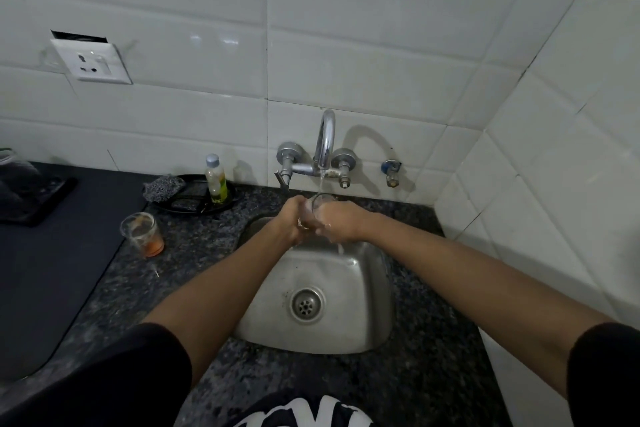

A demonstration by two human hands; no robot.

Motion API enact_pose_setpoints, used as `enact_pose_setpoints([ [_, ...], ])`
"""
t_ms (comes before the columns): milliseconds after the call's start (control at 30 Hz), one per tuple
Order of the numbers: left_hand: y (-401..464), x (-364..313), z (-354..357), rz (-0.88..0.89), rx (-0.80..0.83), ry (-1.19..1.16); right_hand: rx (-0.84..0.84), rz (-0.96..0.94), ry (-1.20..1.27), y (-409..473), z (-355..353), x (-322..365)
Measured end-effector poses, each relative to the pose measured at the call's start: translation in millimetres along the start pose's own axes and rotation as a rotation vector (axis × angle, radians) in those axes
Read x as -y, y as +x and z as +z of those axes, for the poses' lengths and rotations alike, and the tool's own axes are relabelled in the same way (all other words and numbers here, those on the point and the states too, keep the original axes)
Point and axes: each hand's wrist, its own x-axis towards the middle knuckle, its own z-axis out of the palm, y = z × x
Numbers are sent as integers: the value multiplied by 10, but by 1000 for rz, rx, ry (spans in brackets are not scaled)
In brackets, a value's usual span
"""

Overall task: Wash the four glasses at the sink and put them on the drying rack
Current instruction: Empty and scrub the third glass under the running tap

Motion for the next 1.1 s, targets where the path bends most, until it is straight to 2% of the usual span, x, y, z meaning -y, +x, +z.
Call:
enact_pose_setpoints([
  [33,54,24,-7,2,-11,3,8,-3,80,19,-11,31],
  [100,-29,22,33,0,-2,9,-26,-30,86,62,-6,-19],
  [233,-101,-52,40,-24,120,59,-26,-100,-200,-16,-64,-98],
  [267,-97,-63,33,-12,129,53,-27,-88,-203,-40,-63,-105],
  [433,-13,-32,42,66,-1,-25,-81,23,294,81,0,12],
  [533,-31,-30,-11,26,83,-72,-52,-35,105,28,-26,5],
  [633,-45,-34,-32,-16,111,-14,-120,-159,-163,10,86,-75],
  [700,-56,-30,-36,-3,116,-43,-175,-133,11,-10,132,-46],
  [767,-64,-18,-29,31,118,-107,-262,-49,405,-28,130,32],
  [833,-41,-9,-55,70,114,-178,-436,61,733,-59,135,98],
  [900,-21,-13,-71,108,102,-228,-615,148,787,-66,189,153],
  [967,-15,-9,-70,98,102,-279,-733,245,692,-42,269,195],
  [1033,-53,12,-49,72,117,-312,-722,385,704,-4,293,218],
  [1100,-77,24,-32,78,118,-300,-564,485,838,50,300,213],
])
